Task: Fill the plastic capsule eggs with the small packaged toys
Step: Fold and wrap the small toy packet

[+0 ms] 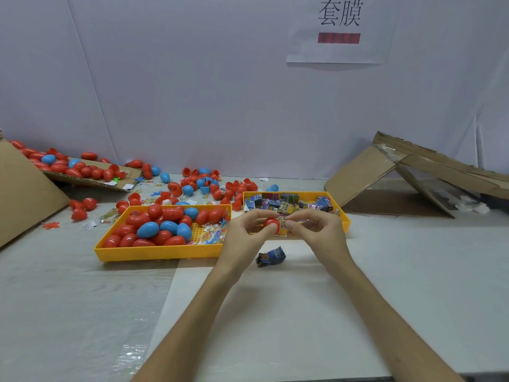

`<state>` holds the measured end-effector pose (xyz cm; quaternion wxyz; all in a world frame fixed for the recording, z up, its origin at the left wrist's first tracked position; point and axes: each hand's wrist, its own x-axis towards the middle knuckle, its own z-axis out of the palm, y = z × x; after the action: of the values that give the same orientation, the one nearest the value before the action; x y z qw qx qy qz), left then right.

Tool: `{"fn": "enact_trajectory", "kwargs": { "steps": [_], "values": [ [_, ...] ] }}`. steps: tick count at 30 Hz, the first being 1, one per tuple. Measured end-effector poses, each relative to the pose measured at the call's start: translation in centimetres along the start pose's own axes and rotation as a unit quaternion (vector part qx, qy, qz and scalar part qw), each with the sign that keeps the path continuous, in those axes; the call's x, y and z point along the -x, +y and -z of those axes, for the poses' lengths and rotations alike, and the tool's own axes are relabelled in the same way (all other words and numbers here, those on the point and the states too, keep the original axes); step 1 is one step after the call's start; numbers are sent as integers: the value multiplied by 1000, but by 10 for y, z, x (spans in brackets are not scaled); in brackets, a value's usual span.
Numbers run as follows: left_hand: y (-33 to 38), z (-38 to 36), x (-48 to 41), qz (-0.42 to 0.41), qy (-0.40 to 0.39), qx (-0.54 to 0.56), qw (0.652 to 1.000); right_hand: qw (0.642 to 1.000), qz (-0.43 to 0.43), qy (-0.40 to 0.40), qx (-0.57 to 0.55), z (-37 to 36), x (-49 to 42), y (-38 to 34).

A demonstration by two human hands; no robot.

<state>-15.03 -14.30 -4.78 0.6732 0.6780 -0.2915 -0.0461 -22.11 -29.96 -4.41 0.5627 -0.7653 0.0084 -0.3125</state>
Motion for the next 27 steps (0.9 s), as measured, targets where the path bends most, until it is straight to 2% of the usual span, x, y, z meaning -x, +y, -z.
{"fn": "enact_trajectory", "kwargs": {
  "steps": [17, 22, 27],
  "values": [
    [3, -1, 2, 19, -15, -8, 1000, 998, 18, -7, 59, -2, -1, 7],
    [2, 0, 2, 79, -2, 74, 994, 985, 101, 82, 113, -10, 2, 10],
    [4, 2, 4, 114, 20, 206, 972, 965, 183, 77, 171, -21, 8, 12]
  ]
}}
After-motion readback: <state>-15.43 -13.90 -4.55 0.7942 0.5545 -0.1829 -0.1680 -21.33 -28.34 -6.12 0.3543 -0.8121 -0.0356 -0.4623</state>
